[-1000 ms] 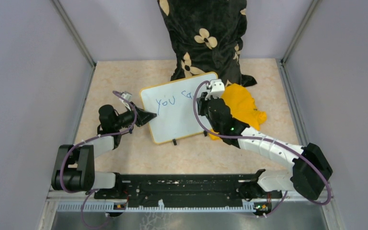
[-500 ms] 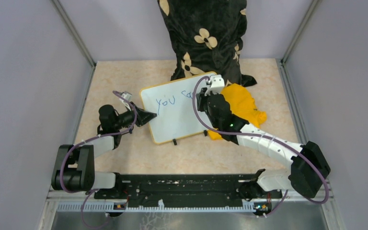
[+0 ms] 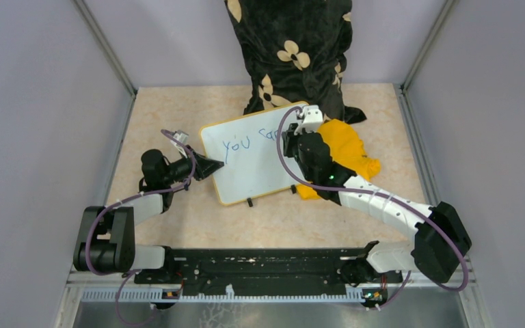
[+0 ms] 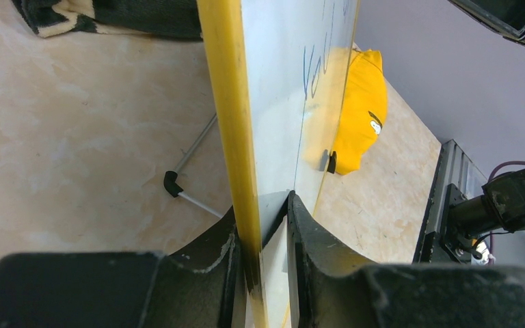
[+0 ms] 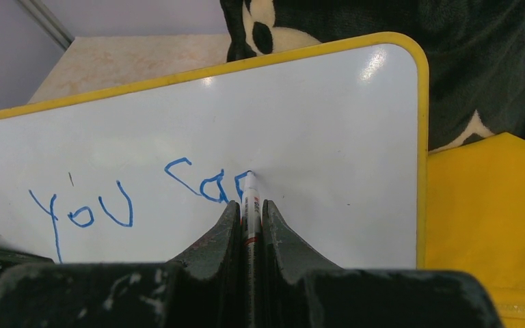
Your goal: Write a sentence on the whiteboard
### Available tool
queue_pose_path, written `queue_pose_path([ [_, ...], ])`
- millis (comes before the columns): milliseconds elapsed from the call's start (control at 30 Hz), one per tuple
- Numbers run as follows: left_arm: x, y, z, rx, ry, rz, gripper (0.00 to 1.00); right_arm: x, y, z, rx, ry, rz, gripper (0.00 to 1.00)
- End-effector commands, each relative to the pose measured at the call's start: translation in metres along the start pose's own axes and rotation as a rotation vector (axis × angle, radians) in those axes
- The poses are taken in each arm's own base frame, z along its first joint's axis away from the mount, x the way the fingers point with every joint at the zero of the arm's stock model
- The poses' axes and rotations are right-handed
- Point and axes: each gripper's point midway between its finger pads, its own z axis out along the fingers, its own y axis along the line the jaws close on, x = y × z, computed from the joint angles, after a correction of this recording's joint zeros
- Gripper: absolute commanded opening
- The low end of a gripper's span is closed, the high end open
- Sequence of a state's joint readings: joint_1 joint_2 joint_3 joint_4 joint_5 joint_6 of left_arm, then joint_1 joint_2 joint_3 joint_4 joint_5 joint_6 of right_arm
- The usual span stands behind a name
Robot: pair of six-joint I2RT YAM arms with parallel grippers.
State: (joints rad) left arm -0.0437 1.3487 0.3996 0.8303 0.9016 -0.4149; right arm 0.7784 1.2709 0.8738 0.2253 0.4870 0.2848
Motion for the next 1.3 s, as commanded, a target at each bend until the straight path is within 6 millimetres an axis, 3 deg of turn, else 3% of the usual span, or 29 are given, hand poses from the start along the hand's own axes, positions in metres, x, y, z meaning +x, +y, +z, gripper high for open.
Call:
queue_pose_path([
  [0, 0.000, 0.018, 0.000, -0.068, -0.007, 0.051, 0.00, -0.019, -0.007, 0.000, 0.021, -0.048, 0.034, 0.00],
  [367, 0.001, 0.019, 0.000, -0.073, -0.005, 0.047, 0.00, 0.002, -0.013, -0.007, 0.019, -0.007, 0.042, 0.00],
  [867, 0.002, 0.019, 0.000, -0.072, -0.001, 0.045, 0.00, 0.015, -0.016, -0.012, 0.013, 0.027, 0.045, 0.00],
  [1000, 0.002, 0.018, 0.000, -0.071, -0.002, 0.047, 0.00, 0.003, -0.014, -0.015, 0.008, 0.011, 0.052, 0.00],
  [1267, 0.002, 0.019, 0.001, -0.076, -0.002, 0.047, 0.00, -0.055, 0.000, -0.043, -0.084, -0.110, 0.112, 0.00],
])
